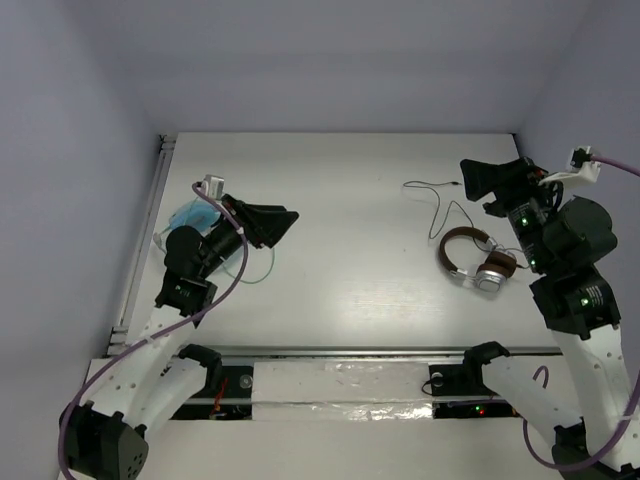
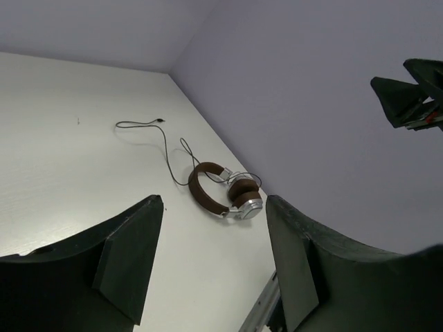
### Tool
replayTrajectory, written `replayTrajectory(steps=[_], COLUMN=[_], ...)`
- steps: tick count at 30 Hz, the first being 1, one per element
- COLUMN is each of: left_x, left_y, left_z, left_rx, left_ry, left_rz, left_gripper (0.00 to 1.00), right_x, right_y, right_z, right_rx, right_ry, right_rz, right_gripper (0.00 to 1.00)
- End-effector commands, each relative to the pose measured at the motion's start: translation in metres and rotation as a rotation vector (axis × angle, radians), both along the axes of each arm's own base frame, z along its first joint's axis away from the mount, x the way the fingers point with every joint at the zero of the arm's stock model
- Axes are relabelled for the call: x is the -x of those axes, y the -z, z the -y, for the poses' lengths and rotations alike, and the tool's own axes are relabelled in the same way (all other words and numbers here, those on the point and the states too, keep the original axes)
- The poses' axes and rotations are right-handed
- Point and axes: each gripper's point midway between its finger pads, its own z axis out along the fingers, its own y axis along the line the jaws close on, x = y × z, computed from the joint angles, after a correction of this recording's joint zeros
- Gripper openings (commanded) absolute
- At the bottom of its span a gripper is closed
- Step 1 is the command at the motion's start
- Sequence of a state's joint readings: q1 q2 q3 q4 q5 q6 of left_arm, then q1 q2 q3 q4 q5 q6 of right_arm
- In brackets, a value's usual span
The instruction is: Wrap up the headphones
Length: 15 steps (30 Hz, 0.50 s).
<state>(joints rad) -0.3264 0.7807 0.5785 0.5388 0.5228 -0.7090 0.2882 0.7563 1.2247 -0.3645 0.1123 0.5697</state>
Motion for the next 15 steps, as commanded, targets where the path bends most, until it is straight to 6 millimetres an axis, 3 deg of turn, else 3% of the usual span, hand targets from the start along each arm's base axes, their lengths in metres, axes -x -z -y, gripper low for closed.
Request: replayTrajectory(steps=[1,2,3,5,6,7,8,9,10,11,12,13,14,15], left_x=[0.011,0.013,0.013,0.025,0.018,0.007,0.023,0.017,0.007,0.022,0.010,0.001,-0.002,0.003], left_y=[-0.038,-0.042,-0.042,-0.046,-0.052,-0.037,-0.033,-0.043,-0.018,-0.002,-0.020,0.012,0.020,0.005], left_z=[0.005,0.006,0.006,0.028,0.034,0.050,0.079,0.089,0.111,0.138,0.145,0.169,0.184,0.205], left_rx=[0.053,0.065,0.083,0.092,0.079,0.003,-0.026,-0.047,-0.132,-0.229,-0.240,-0.339,-0.399,-0.409], left_ry=[0.043,0.040,0.024,0.068,0.025,0.012,0.078,0.029,0.018,0.061,-0.035,-0.046,-0.048,-0.025], left_rz=[0.115,0.130,0.141,0.158,0.135,0.118,0.109,0.106,0.059,0.061,0.079,0.048,0.062,0.079], left_gripper=[0.58,0.53,0.44,0.36,0.24,0.20,0.15,0.04,0.00,0.00,0.00,0.00,0.00,0.00], right_x=[0.013,0.015,0.016,0.018,0.018,0.019,0.020,0.024,0.021,0.022,0.023,0.027,0.028,0.029], right_y=[-0.037,-0.041,-0.043,-0.049,-0.056,-0.060,-0.065,-0.077,-0.079,-0.084,-0.088,-0.101,-0.108,-0.112], right_z=[0.009,0.010,0.012,0.015,0.016,0.016,0.017,0.018,0.018,0.021,0.023,0.025,0.027,0.029], right_rx=[-0.016,-0.015,-0.015,-0.009,-0.007,0.000,0.005,0.003,0.016,0.014,0.015,0.015,0.013,0.012], right_ry=[0.023,0.029,0.035,0.049,0.053,0.055,0.054,0.056,0.058,0.076,0.085,0.091,0.097,0.104], right_rz=[0.108,0.118,0.118,0.129,0.135,0.141,0.148,0.172,0.166,0.169,0.173,0.199,0.214,0.217], right_gripper=[0.72,0.61,0.30,0.11,0.00,0.00,0.00,0.00,0.00,0.00,0.00,0.00,0.00,0.00])
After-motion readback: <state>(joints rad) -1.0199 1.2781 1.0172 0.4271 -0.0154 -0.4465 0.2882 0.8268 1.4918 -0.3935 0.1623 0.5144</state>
